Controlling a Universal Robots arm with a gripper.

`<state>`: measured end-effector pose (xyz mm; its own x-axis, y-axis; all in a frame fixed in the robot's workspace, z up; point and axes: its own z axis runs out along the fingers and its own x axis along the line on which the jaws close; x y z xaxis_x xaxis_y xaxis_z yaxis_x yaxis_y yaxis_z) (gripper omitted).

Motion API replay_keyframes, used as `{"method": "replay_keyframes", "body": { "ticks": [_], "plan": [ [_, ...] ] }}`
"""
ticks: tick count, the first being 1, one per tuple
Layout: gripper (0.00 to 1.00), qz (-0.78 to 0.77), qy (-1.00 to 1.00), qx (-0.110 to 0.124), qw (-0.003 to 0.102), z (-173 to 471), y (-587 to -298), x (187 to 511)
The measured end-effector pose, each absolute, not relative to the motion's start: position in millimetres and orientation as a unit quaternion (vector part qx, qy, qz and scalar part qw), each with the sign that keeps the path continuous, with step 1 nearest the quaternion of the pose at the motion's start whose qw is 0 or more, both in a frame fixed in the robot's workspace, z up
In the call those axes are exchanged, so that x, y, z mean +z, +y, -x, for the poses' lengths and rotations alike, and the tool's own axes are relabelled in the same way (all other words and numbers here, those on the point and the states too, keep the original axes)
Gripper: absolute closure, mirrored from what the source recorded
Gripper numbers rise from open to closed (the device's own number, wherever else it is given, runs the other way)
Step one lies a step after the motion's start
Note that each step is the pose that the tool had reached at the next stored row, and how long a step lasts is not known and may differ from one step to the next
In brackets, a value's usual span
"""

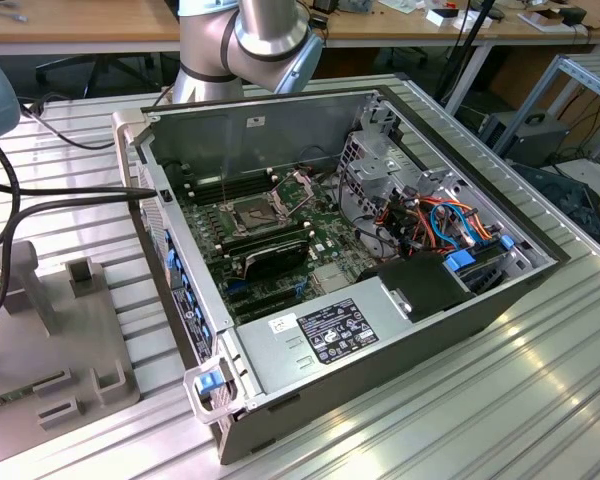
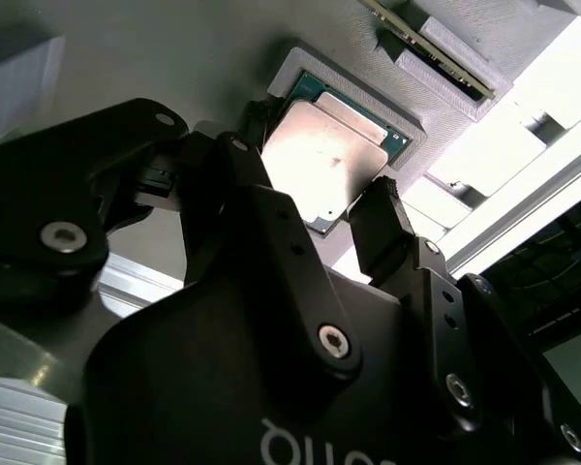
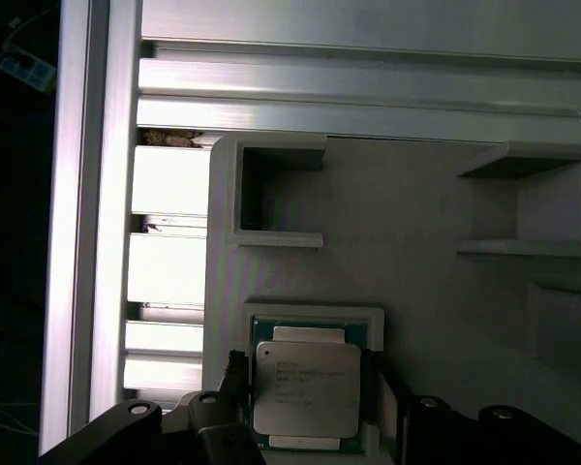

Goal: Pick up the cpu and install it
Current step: 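Pick up the cpu and move it towards the insertion slot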

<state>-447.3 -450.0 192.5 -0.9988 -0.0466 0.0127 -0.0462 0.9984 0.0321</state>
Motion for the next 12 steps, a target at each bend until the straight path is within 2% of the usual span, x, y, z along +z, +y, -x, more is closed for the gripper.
{"method": "replay_keyframes", "body": {
  "ticks": [5,6,12],
  "plan": [
    [0.38,-0.023,-1.000,-0.016,0.007,447.2,-450.0,192.7],
    [0.46,-0.023,-1.000,-0.016,0.007,447.3,-450.0,192.9],
    [0.46,-0.023,-1.000,-0.016,0.007,447.2,-450.0,193.0]
  ]
}}
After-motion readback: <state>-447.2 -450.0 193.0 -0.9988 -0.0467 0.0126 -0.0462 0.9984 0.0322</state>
